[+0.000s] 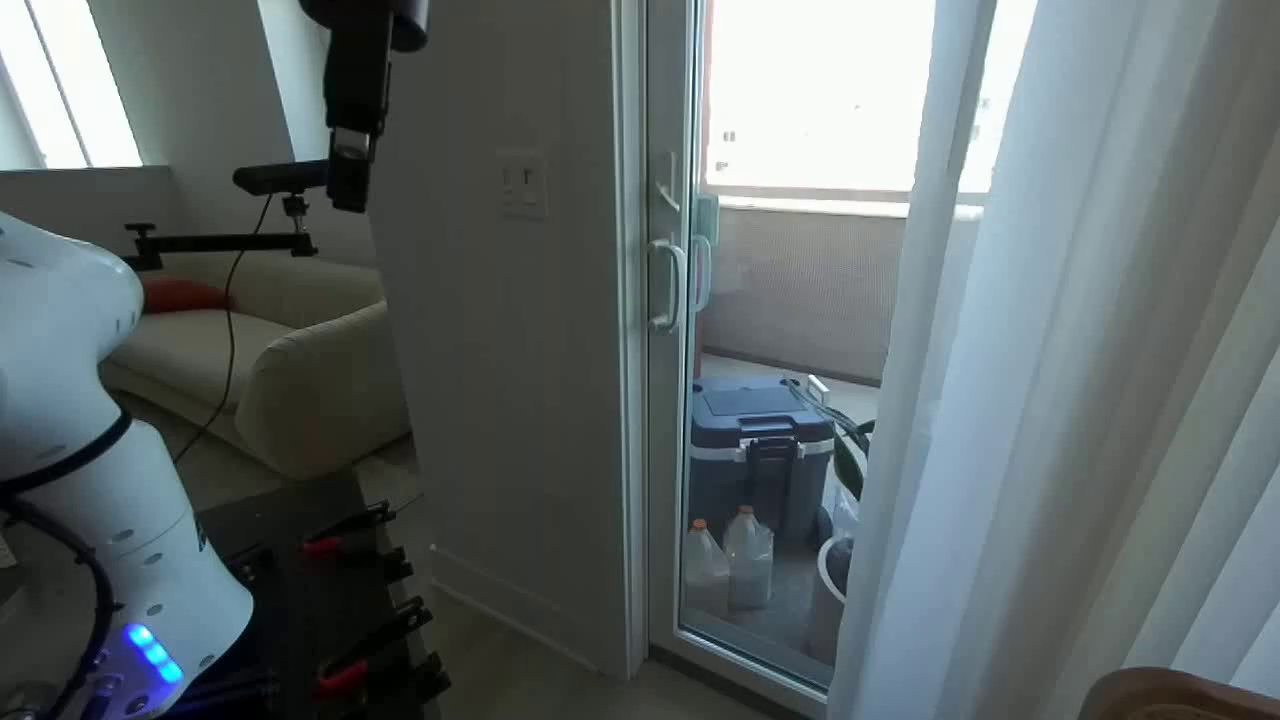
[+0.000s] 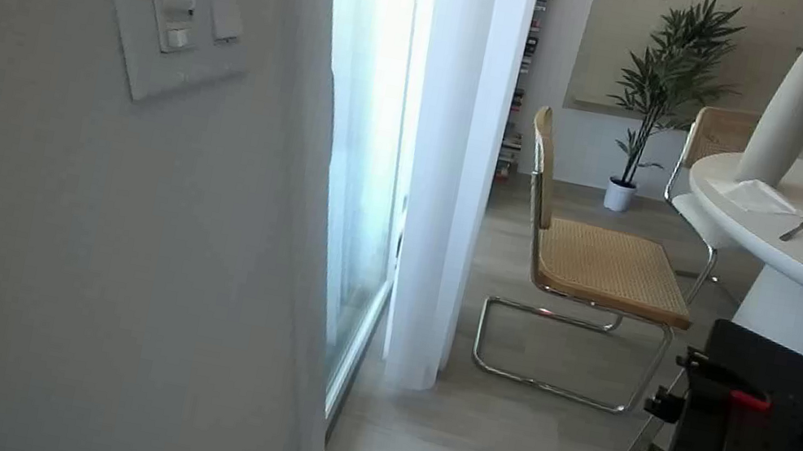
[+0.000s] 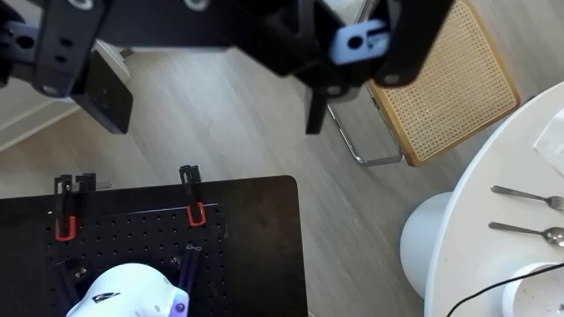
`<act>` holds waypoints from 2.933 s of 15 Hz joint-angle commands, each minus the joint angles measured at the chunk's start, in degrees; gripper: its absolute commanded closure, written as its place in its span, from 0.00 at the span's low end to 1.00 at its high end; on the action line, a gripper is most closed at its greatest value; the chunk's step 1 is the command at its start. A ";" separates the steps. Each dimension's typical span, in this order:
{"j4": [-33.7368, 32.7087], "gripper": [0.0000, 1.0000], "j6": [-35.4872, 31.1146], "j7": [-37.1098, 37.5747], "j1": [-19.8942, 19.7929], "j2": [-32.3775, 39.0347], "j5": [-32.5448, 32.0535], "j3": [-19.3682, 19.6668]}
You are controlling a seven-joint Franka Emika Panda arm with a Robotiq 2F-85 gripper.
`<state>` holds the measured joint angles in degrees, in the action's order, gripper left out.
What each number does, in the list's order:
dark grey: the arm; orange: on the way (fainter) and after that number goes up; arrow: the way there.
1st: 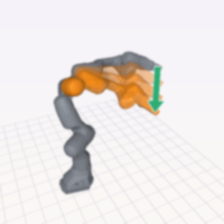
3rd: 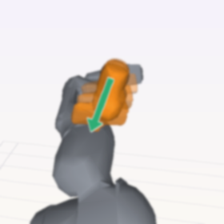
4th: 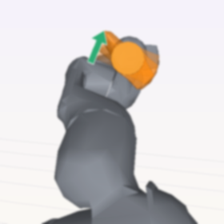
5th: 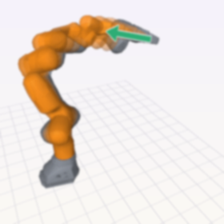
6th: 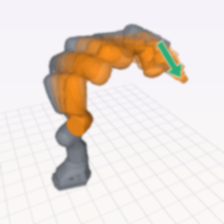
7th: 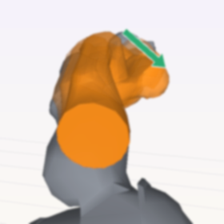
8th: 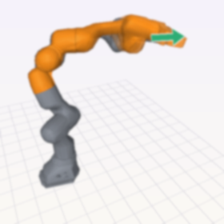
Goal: Turn on the left light switch
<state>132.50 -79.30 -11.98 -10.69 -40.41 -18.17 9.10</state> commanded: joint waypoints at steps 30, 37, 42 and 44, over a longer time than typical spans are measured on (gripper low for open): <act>10.85 0.00 -21.15 10.24 20.33 -2.63 19.48 -16.94; 12.09 0.00 -38.72 11.78 23.60 2.41 22.25 -20.93; 11.95 0.00 -48.58 10.98 27.62 6.48 26.21 -21.95; 12.43 0.00 -53.81 11.38 28.96 7.47 27.40 -22.64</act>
<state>144.88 -127.17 -1.42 16.64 -34.93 7.10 -12.81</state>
